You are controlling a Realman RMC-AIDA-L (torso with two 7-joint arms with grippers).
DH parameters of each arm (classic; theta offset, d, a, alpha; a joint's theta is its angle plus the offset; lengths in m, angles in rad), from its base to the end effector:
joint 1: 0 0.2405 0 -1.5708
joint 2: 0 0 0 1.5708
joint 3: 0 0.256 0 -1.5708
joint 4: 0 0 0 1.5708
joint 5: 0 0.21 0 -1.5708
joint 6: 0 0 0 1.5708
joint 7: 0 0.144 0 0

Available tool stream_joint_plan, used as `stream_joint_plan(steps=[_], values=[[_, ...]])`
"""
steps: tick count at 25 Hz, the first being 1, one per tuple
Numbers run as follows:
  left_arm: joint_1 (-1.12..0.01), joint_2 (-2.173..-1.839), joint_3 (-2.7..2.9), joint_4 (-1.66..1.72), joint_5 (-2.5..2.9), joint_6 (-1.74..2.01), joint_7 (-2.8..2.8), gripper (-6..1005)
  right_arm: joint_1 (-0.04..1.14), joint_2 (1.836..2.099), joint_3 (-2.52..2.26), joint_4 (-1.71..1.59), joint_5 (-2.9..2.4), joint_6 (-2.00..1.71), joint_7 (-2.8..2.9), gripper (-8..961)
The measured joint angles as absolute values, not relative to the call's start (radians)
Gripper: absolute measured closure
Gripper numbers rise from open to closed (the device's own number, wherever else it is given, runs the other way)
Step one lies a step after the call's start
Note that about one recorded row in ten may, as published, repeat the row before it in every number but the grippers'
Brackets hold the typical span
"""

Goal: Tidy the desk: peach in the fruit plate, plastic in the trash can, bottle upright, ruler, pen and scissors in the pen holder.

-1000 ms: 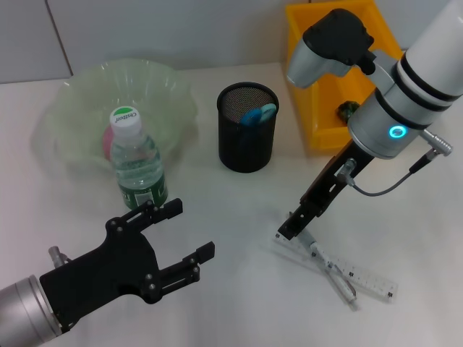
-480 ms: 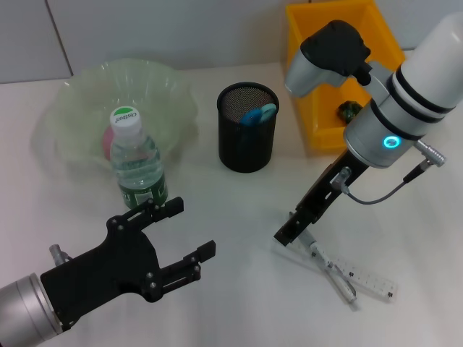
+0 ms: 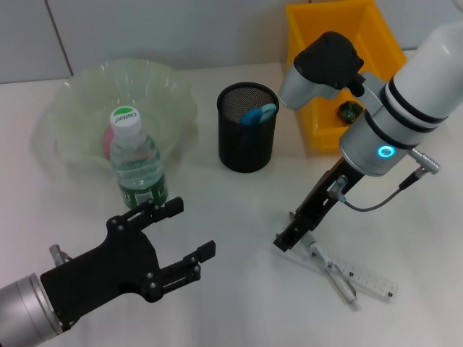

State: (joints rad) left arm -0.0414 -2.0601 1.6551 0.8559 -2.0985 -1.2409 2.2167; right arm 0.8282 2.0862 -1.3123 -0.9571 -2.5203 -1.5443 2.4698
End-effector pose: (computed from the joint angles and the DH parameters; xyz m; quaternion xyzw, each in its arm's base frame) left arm -0.2545 0.2388 -0.0558 -0.9119 -0.1179 -0.3314 0.2113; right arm 0.1693 0.3696 -0.0401 -0.9216 0.3355 -0.1836 0.0662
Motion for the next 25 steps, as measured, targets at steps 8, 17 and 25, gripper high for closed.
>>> stream_joint_plan(steps=[8,17,25], values=[[-0.041,-2.06,1.657,0.854,-2.098,-1.242,2.217,215,0.816,2.086,-1.335,-0.95,-2.49,-1.531,2.461,126],[-0.041,-2.06,1.658,0.854,-2.098,-1.248,2.217,215,0.816,2.086,-1.341,-0.94,-2.486,-1.52,2.46,126],[-0.041,-2.06,1.66,0.853,-2.098,-1.249,2.217,215,0.816,2.086,-1.349,-0.937,-2.486,-1.508,2.459,126]])
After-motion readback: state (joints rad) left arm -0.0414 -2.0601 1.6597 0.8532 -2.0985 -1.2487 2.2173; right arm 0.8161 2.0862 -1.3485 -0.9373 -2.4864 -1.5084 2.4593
